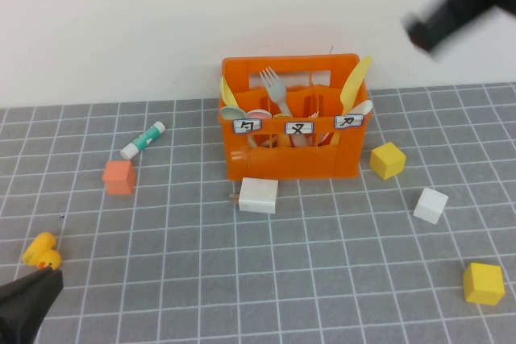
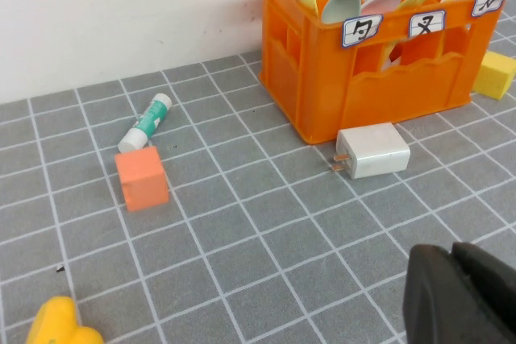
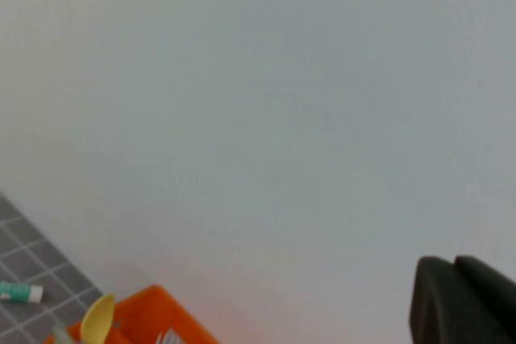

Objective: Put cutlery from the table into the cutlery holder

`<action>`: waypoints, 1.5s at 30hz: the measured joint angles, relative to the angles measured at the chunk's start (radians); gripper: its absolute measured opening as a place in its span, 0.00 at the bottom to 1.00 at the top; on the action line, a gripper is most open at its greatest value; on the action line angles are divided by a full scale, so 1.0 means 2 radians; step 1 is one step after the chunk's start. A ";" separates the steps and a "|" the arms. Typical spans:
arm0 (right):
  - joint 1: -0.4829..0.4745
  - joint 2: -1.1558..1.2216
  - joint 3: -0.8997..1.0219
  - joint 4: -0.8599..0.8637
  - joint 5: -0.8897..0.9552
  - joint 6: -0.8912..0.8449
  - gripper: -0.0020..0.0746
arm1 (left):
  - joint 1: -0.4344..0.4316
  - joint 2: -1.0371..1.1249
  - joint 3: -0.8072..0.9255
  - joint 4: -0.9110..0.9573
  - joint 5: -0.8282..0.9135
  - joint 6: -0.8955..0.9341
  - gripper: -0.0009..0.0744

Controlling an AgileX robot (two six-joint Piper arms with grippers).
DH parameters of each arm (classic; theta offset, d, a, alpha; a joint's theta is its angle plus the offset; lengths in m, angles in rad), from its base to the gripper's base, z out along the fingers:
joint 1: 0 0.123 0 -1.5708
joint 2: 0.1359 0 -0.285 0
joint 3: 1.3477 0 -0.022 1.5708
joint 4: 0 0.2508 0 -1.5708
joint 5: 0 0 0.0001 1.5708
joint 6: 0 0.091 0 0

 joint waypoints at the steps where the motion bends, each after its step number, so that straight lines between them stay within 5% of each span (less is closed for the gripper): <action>1: 0.000 -0.015 0.025 -0.002 -0.004 0.001 0.03 | 0.000 0.000 0.000 0.001 0.000 0.000 0.01; 6: 0.001 -0.090 0.112 -0.028 0.013 0.002 0.03 | 0.000 0.000 0.000 0.002 0.000 0.001 0.01; 11: 0.001 -0.139 0.154 -0.010 0.133 -0.029 0.03 | 0.000 0.000 0.004 0.002 0.000 0.002 0.01; 21: 0.001 -0.236 0.165 0.352 0.370 -0.372 0.02 | 0.000 0.000 0.009 0.002 0.000 0.003 0.01; 27: 0.001 -0.328 0.222 0.493 0.373 -0.465 0.02 | 0.000 0.000 0.009 0.002 -0.005 0.007 0.01; 36: 0.001 -0.501 0.388 0.581 0.344 -0.486 0.02 | 0.000 0.000 0.009 0.002 -0.007 0.009 0.01; 45: 0.001 -0.569 0.402 0.599 0.317 -0.497 0.02 | 0.000 0.000 0.010 0.017 -0.007 0.010 0.01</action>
